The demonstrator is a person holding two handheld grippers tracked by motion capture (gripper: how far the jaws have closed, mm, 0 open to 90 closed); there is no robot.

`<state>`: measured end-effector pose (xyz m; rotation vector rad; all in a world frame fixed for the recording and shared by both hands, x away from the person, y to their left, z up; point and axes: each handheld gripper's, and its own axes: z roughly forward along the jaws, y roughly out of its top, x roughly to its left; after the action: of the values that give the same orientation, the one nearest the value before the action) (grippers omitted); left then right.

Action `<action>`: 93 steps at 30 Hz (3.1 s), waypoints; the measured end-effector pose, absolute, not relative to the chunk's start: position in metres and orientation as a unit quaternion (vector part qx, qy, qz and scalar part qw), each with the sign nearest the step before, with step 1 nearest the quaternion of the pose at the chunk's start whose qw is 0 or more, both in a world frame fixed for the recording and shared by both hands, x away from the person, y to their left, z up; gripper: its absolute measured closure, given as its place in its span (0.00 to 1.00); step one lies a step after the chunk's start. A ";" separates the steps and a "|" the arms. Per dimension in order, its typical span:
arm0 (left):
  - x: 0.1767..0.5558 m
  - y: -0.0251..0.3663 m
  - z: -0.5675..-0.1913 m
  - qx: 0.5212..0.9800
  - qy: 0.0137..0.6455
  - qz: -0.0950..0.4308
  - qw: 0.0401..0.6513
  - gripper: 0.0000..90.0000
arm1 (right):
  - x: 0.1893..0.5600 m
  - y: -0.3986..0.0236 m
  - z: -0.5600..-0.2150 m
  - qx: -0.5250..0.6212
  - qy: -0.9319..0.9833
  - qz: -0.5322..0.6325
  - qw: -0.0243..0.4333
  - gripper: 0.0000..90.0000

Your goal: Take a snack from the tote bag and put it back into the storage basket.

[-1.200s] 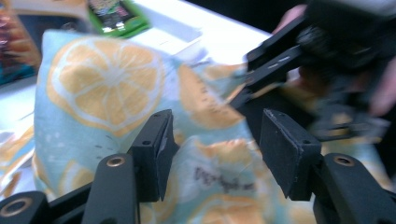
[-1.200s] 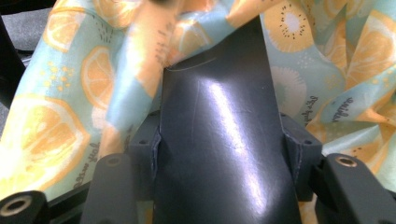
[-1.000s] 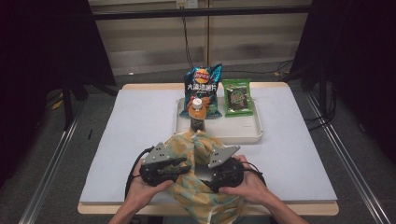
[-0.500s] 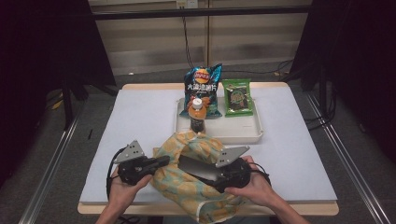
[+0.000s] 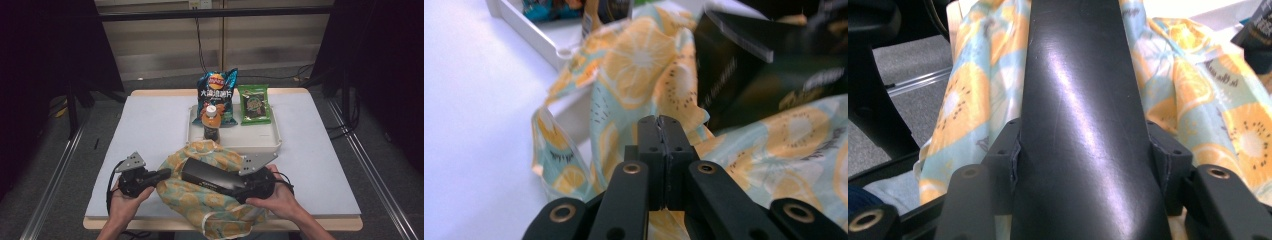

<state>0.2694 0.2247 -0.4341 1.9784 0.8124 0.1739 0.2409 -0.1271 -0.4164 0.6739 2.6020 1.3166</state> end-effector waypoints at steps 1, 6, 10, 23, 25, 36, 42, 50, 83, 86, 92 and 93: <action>0.267 0.226 -0.436 0.813 0.330 0.068 0.475 0.99 | 0.241 -0.126 -0.416 0.224 0.866 0.441 0.075 0.48; 0.259 0.231 -0.444 0.816 0.329 0.054 0.473 0.99 | 0.245 -0.121 -0.414 0.219 0.863 0.450 0.070 0.48; 0.260 0.231 -0.443 0.812 0.327 0.050 0.482 0.99 | 0.249 -0.115 -0.413 0.219 0.859 0.458 0.071 0.48; 0.263 0.230 -0.449 0.813 0.330 0.048 0.477 0.98 | 0.262 -0.103 -0.400 0.211 0.849 0.480 0.064 0.48; 0.263 0.229 -0.450 0.819 0.330 0.046 0.468 0.97 | 0.265 -0.102 -0.396 0.212 0.848 0.481 0.065 0.48; 0.264 0.226 -0.452 0.824 0.328 0.044 0.460 0.97 | 0.277 -0.096 -0.370 0.209 0.838 0.499 0.075 0.48; 0.265 0.228 -0.452 0.821 0.331 0.044 0.464 0.96 | 0.278 -0.098 -0.356 0.208 0.830 0.510 0.082 0.48; 0.248 0.220 -0.424 0.781 0.305 0.074 0.540 0.71 | 0.283 -0.098 -0.369 0.223 0.836 0.495 0.076 0.48; 0.240 0.111 -0.464 0.889 0.191 -0.058 0.413 1.00 | 0.301 -0.103 -0.370 0.265 0.818 0.504 0.079 0.48; 0.239 0.112 -0.468 0.890 0.191 -0.055 0.411 1.00 | 0.303 -0.104 -0.363 0.267 0.817 0.503 0.087 0.48; 0.241 0.119 -0.459 0.871 0.190 -0.062 0.448 1.00 | 0.303 -0.111 -0.360 0.263 0.823 0.496 0.092 0.48; 0.242 0.121 -0.459 0.869 0.192 -0.062 0.452 1.00 | 0.303 -0.112 -0.361 0.262 0.824 0.494 0.089 0.48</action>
<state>0.2417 0.1212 -0.4587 2.1466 0.4749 -0.1530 0.3026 -0.1118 -0.3613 0.7786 2.4514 1.4704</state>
